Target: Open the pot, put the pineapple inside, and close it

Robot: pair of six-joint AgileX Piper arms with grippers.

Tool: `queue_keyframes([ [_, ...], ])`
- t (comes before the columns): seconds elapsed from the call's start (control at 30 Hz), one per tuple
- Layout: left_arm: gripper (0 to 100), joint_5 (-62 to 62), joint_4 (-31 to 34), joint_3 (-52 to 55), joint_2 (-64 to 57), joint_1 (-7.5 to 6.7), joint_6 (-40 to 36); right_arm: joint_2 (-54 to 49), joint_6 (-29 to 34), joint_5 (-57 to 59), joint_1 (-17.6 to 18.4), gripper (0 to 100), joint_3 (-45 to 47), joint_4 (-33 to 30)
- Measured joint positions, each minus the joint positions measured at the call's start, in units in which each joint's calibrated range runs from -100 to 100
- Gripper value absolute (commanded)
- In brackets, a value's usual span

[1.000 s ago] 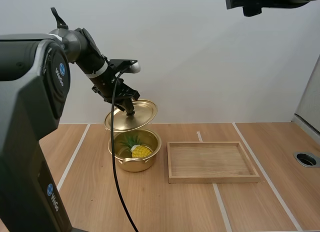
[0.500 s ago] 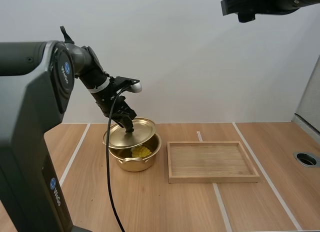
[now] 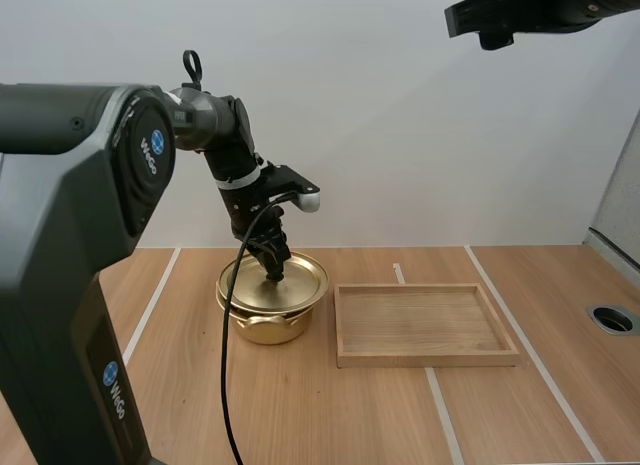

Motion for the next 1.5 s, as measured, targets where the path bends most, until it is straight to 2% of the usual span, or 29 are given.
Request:
queue_keyframes([
  [0.13,0,0.0,1.7,0.0,0.0,0.00,-0.4,0.0,0.0,0.0,0.0,100,0.0,0.0],
  [0.67,2,-0.2,0.5,0.0,0.0,0.00,-0.5,0.0,0.0,0.0,0.0,100,0.0,-0.1],
  [0.73,11,-1.5,0.2,0.6,0.0,0.00,-0.5,0.0,0.0,0.0,0.0,100,0.0,-0.1],
  [0.8,27,-3.6,-0.1,1.4,0.0,0.00,-0.5,0.0,0.0,0.4,0.0,100,0.0,-0.1],
  [0.9,63,-5.4,-0.2,2.8,0.0,0.00,-0.5,0.0,0.0,0.6,0.0,100,0.0,-0.1],
  [0.97,92,-5.8,-0.2,3.0,0.0,0.00,-0.5,0.0,0.0,0.6,0.0,100,0.0,-0.1],
  [1.0,100,-5.8,-0.2,3.1,0.0,0.00,-0.5,0.0,0.0,0.6,0.0,100,0.0,-0.1],
  [1.3,100,-5.4,-0.5,1.3,-3.0,0.00,-0.6,0.0,0.0,0.6,0.0,100,0.0,-0.2],
  [1.4,100,-9.8,-0.5,-2.3,-6.9,-0.09,-2.9,0.0,0.0,0.6,0.0,100,0.0,-0.3],
  [1.5,100,-20.4,-0.5,-7.6,-12.4,-0.09,-8.3,0.0,0.1,0.7,0.0,100,0.0,-0.3],
])
